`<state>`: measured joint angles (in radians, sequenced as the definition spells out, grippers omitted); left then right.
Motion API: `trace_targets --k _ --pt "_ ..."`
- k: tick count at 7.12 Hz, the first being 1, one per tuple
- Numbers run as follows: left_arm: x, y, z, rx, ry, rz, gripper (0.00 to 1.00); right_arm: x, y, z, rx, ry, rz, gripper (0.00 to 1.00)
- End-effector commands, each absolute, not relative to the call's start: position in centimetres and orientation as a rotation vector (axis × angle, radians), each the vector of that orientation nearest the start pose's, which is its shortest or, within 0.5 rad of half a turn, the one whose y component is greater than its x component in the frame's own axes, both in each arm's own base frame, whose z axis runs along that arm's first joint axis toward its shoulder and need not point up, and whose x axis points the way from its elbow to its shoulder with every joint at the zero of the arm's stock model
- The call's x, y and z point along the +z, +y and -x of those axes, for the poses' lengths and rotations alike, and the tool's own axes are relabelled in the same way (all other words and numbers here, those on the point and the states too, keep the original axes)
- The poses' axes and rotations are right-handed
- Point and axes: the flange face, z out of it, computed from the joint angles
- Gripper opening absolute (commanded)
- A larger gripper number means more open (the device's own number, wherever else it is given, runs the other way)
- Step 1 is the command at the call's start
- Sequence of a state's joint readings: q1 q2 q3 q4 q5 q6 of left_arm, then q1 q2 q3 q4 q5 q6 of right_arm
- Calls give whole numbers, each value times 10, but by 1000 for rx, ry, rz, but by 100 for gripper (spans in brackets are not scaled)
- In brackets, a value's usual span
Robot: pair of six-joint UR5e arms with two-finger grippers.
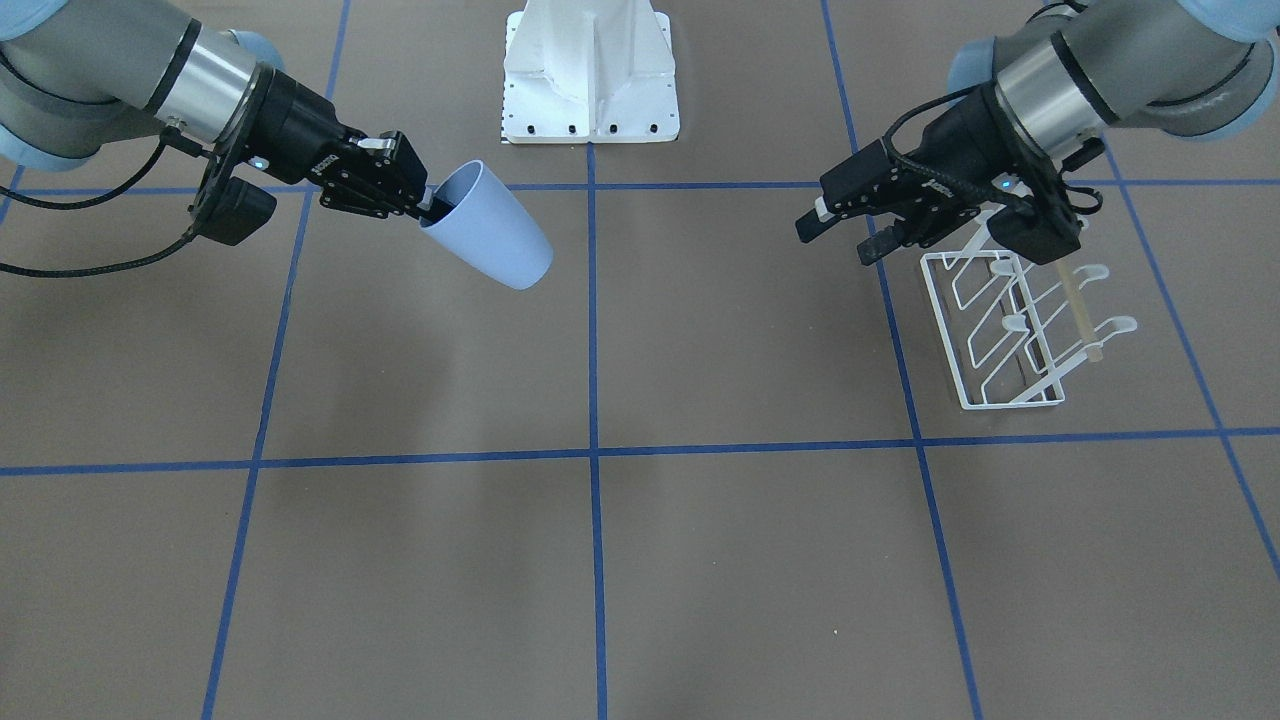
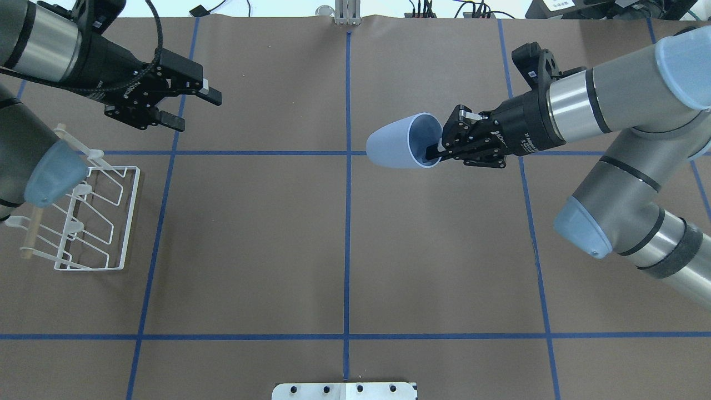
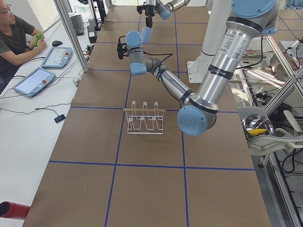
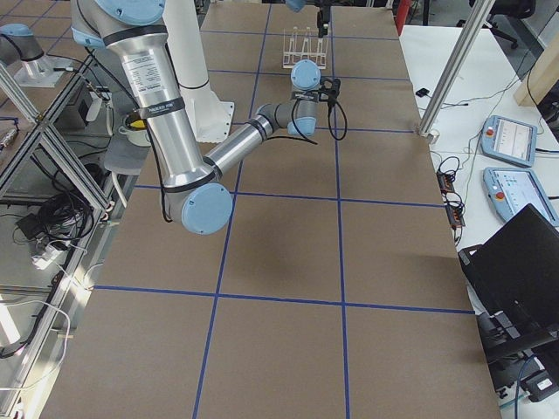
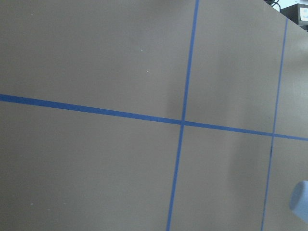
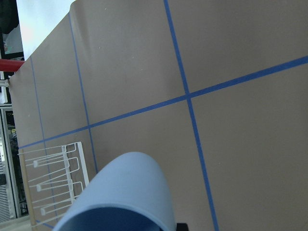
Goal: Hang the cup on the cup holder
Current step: 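Lift the cup with the right gripper toward the center while the left gripper approaches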
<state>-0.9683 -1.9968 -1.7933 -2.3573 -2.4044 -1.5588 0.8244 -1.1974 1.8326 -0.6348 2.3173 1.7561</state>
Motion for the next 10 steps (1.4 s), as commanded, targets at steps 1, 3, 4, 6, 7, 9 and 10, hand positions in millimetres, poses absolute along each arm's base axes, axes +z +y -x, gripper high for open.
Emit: trace_targets --k 1,3,4,6,7,9,10 --pt "215 -486 -298 -312 1695 -23 98 216 -436 323 228 -1684 132 0" --pt "225 -480 -302 -431 1879 89 98 222 -434 328 285 -1793 235 0" --pt "226 -466 -317 -450 1961 144 98 226 -431 338 263 -1832 270 0" --pt "216 -443 -332 -434 2053 275 98 217 -424 337 259 -1901 353 0" --pt "211 -432 -338 -428 2101 328 98 208 -421 335 261 -1929 396 0" --pt "204 -413 -353 -426 2184 388 98 204 -406 339 322 -2058 500 0" --pt "203 -411 -350 -438 2217 431 98 205 -400 343 299 -2071 514 0"
